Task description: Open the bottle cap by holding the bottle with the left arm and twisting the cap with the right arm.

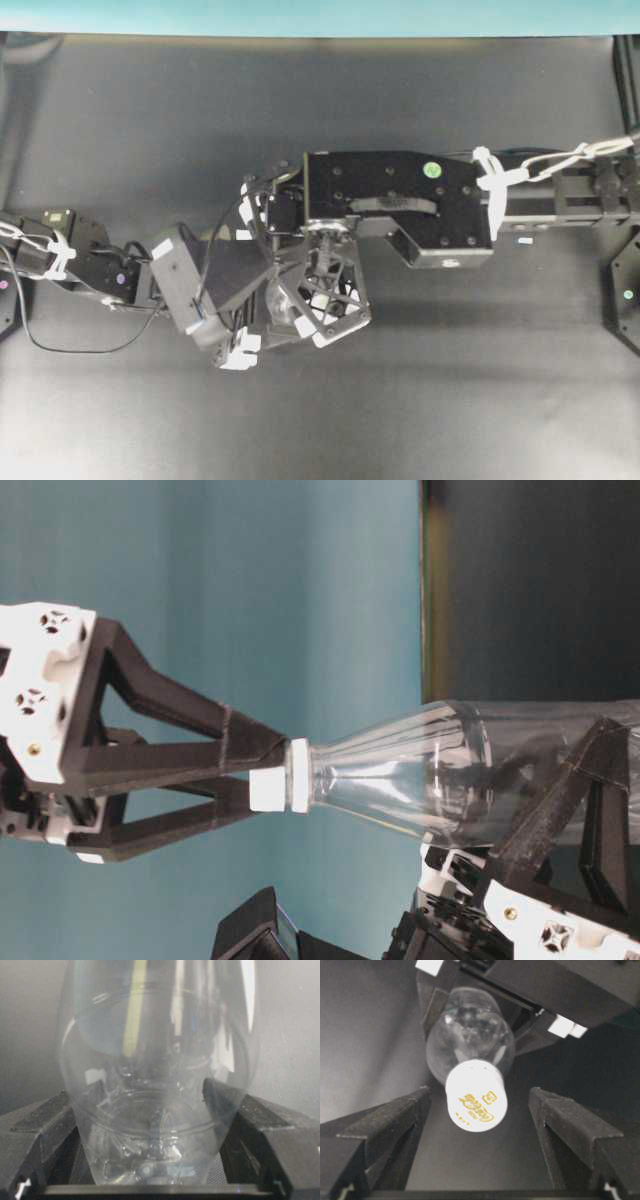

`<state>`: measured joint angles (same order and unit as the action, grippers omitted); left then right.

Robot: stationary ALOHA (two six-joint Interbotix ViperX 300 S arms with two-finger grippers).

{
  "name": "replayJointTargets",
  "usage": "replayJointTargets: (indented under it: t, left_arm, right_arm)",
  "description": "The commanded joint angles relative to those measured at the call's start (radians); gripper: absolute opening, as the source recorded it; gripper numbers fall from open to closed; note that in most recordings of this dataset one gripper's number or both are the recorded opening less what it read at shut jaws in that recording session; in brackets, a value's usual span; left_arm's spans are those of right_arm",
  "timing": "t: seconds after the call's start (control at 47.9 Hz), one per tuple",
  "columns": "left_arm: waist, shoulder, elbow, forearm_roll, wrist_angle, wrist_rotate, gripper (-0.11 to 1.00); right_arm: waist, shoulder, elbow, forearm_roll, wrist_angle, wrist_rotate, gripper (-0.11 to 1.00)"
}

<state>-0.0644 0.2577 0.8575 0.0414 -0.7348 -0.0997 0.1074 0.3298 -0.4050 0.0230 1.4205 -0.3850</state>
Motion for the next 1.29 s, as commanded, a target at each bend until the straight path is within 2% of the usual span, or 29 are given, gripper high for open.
replayJointTargets:
  t: [0.0, 0.125, 0.209, 0.397, 0.417, 0.48, 0.626, 0.856, 1.085, 1.273]
  left_arm:
    - [-0.009, 0.003, 0.006, 0.005, 0.008, -0.006, 0.81]
    - [-0.009, 0.003, 0.006, 0.005, 0.008, -0.008, 0.81]
    - [-0.009, 0.003, 0.006, 0.005, 0.008, -0.006, 0.81]
    - [-0.009, 0.003, 0.005, 0.003, 0.006, -0.009, 0.81]
    - [-0.009, 0.003, 0.005, 0.005, 0.006, -0.009, 0.81]
    - [-0.009, 0.003, 0.005, 0.005, 0.006, -0.009, 0.81]
    - [-0.009, 0.003, 0.005, 0.005, 0.006, -0.009, 0.81]
    - [-0.011, 0.002, 0.008, 0.005, 0.008, -0.011, 0.81]
    - [-0.012, 0.003, 0.008, 0.005, 0.008, -0.011, 0.81]
    - [-0.012, 0.002, 0.008, 0.005, 0.008, -0.011, 0.81]
  right_arm:
    - [0.037, -0.040, -0.009, -0.003, 0.011, 0.075, 0.76]
    - [0.037, -0.064, -0.034, -0.003, 0.041, 0.236, 0.76]
    - [0.032, -0.071, -0.078, -0.005, 0.089, 0.373, 0.76]
    - [0.017, -0.040, -0.186, -0.003, 0.213, 0.598, 0.76]
    - [0.017, -0.031, -0.201, -0.002, 0.229, 0.640, 0.76]
    - [0.017, -0.012, -0.229, -0.003, 0.235, 0.721, 0.76]
    - [0.015, 0.002, -0.239, -0.003, 0.232, 0.856, 0.75]
    - [0.018, 0.009, -0.179, 0.008, 0.101, 0.997, 0.74]
    - [0.011, 0.002, -0.041, 0.008, 0.008, 1.019, 0.74]
    - [0.008, -0.003, -0.014, 0.006, 0.002, 1.043, 0.74]
